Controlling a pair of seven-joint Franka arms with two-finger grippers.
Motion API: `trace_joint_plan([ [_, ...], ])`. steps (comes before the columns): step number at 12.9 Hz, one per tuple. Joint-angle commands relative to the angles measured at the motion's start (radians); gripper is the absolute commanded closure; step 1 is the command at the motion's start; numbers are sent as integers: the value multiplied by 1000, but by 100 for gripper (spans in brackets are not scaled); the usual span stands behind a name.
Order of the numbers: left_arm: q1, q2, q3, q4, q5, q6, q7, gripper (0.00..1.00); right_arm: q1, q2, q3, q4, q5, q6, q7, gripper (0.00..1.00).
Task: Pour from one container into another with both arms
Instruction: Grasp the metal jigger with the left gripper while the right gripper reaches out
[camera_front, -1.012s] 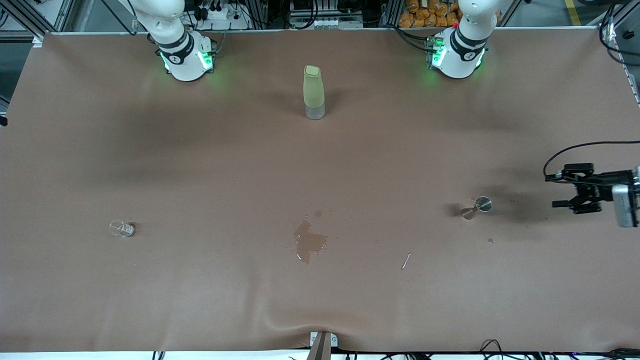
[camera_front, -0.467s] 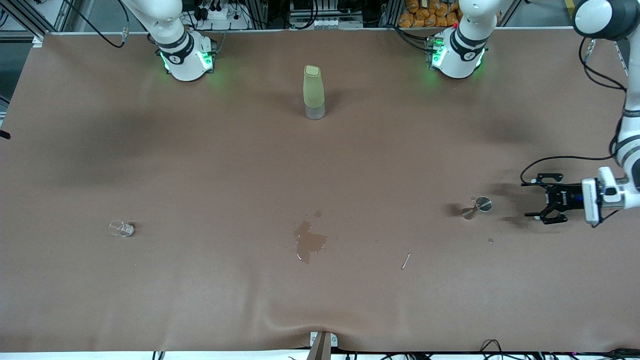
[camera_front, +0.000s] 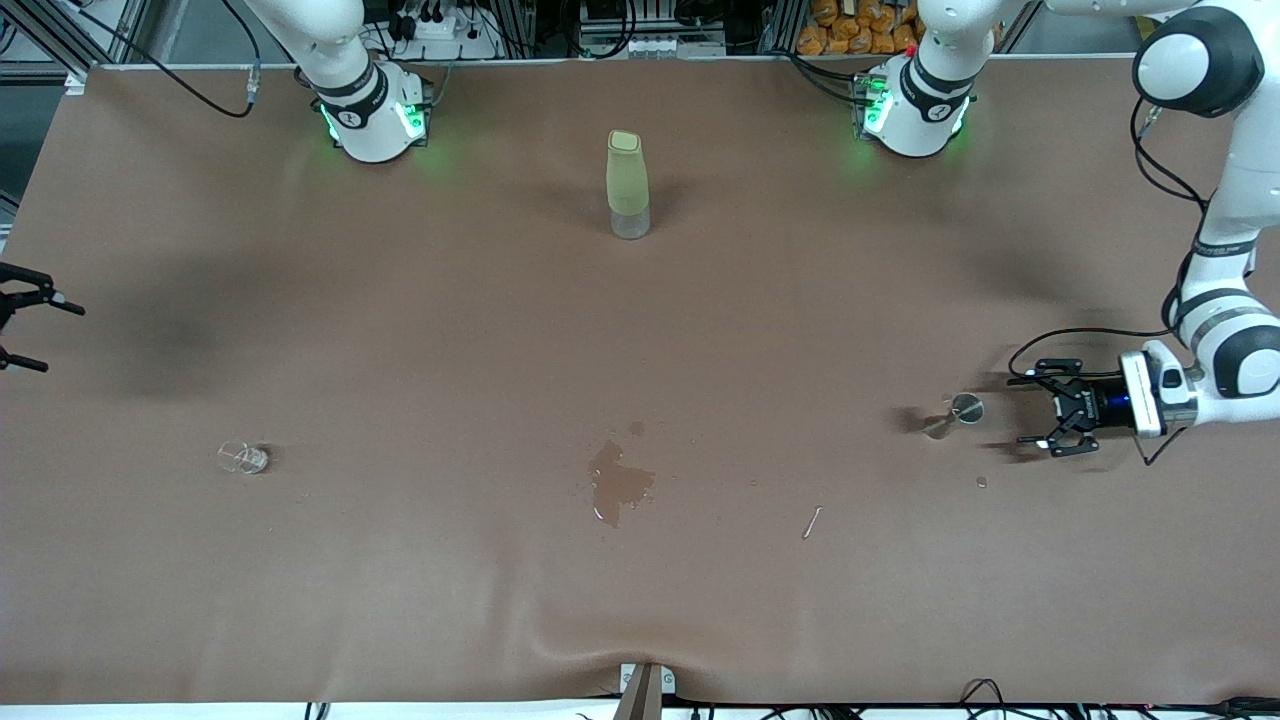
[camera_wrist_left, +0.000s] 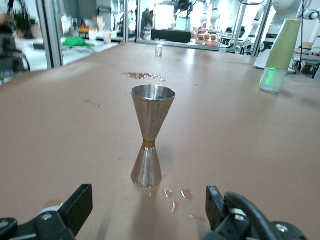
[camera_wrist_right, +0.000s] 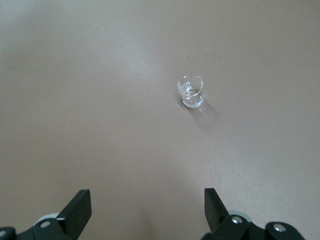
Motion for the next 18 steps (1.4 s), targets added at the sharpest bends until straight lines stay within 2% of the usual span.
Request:
trace_joint_plan([
  [1,-32,35,-2,14,-62,-2,83,0,-26,11,17,15,43,-8,-37,0],
  [5,-71,38,-3,14,-88,2,100,0,-37,39,19,20,63,-2,-73,0],
  [11,-110,39,-5,-11,-126,36,143,3,-71,141,17,20,233,15,-340,0],
  [13,-124,39,-7,-20,-143,50,144,8,-69,181,17,20,302,17,-435,0],
  [14,-127,39,-7,-22,-146,51,144,13,-69,199,19,20,325,21,-457,0],
  [18,-140,39,-8,-34,-168,53,170,28,-57,284,19,14,439,29,-491,0],
])
